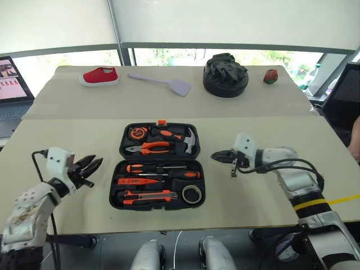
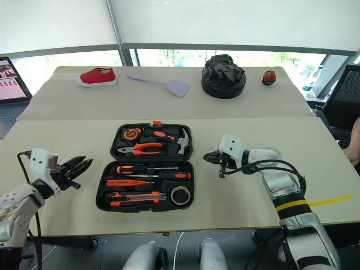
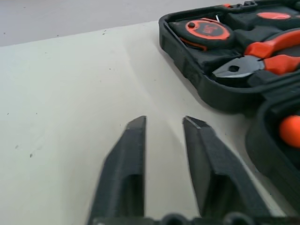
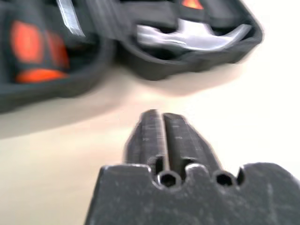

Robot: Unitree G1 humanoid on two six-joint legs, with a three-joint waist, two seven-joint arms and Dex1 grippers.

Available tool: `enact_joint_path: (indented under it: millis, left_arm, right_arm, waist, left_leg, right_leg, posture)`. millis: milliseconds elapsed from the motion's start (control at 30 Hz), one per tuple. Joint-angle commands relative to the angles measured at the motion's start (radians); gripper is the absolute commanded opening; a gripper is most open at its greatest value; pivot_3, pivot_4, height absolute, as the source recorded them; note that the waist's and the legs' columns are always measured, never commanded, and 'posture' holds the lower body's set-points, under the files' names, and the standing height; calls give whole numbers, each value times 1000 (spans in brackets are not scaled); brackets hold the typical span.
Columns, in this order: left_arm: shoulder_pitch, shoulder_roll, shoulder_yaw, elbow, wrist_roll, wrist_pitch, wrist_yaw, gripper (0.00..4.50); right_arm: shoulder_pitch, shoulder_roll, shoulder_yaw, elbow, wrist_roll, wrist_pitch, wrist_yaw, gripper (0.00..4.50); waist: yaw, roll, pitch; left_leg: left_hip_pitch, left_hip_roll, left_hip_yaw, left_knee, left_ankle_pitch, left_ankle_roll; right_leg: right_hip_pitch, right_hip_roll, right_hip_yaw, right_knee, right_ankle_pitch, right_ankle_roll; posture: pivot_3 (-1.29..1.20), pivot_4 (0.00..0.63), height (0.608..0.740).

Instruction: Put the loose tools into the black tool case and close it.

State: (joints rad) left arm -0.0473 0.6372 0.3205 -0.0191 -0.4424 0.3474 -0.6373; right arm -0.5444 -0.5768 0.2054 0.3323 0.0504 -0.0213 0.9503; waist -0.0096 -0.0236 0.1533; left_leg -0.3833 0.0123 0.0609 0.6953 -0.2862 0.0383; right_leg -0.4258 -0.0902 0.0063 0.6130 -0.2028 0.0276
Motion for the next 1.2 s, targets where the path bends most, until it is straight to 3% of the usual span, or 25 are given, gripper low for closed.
enact_joint_path:
  millis: [33, 267, 500, 733, 967, 1100, 1167, 1200]
  left_arm:
    - [-37, -20, -55, 2, 30, 13, 9, 27]
    - [-75, -37, -176, 11, 70, 40, -44, 27]
    - [-74, -62, -309, -57, 115, 35, -113, 27]
    - [-35, -95, -335, -126, 128, 59, -99, 27]
    - [22, -109, -278, -167, 58, 98, -114, 27]
    - [51, -115, -181, -194, -20, 102, -108, 27]
    - [64, -93, -154, -224, -53, 83, -149, 531]
    - [53, -61, -122, -237, -107, 206, -125, 699]
  right_arm:
    - [-6, 52, 9, -1, -23, -25, -45, 0]
    - [38, 104, 11, -110, -8, 43, -41, 0]
    - [128, 71, -3, -270, 22, 147, -8, 0]
    - [258, -8, -71, -353, 28, 195, -32, 0]
    - [299, -87, -88, -342, 21, 184, -14, 0]
    - [309, -81, -158, -358, 141, 283, -2, 0]
    - [333, -125, -168, -443, 276, 439, 105, 581]
    - [335, -144, -184, -473, 298, 460, 119, 750]
  waist:
    - [-3, 0, 0]
    - [0, 0, 0]
    - [22, 1, -1]
    - [27, 3, -2]
    - [25, 3, -2]
    - [21, 2, -2]
    - [21, 2, -2]
    - [21, 2, -2]
  left_leg:
    - [0, 0, 0, 0, 0, 0]
    - [3, 0, 0, 0, 0, 0]
    - [3, -3, 0, 0, 0, 0]
    - [1, -7, -1, -1, -3, 4]
    - [3, -15, 0, 1, -4, 8]
    - [3, -14, 0, 1, -4, 8]
    - [2, -13, -1, 1, -4, 8]
    - [1, -13, -1, 0, -4, 8]
  right_leg:
    - [0, 0, 0, 0, 0, 0]
    - [2, -1, 1, 1, 0, 0]
    - [3, -4, 1, 0, 0, 0]
    - [3, -8, 1, -2, 0, 1]
    - [5, -16, 1, -2, -1, 4]
    - [5, -16, 1, -2, -1, 8]
    - [4, -15, 0, -2, -1, 8]
    - [3, -14, 0, -2, -1, 8]
  posture:
    - [0, 150, 740]
    - [0, 150, 740]
    - [0, 150, 740]
    - [0, 150, 740]
    - [0, 150, 740]
    - [0, 150, 740]
    - [0, 150, 740]
    - [0, 150, 740]
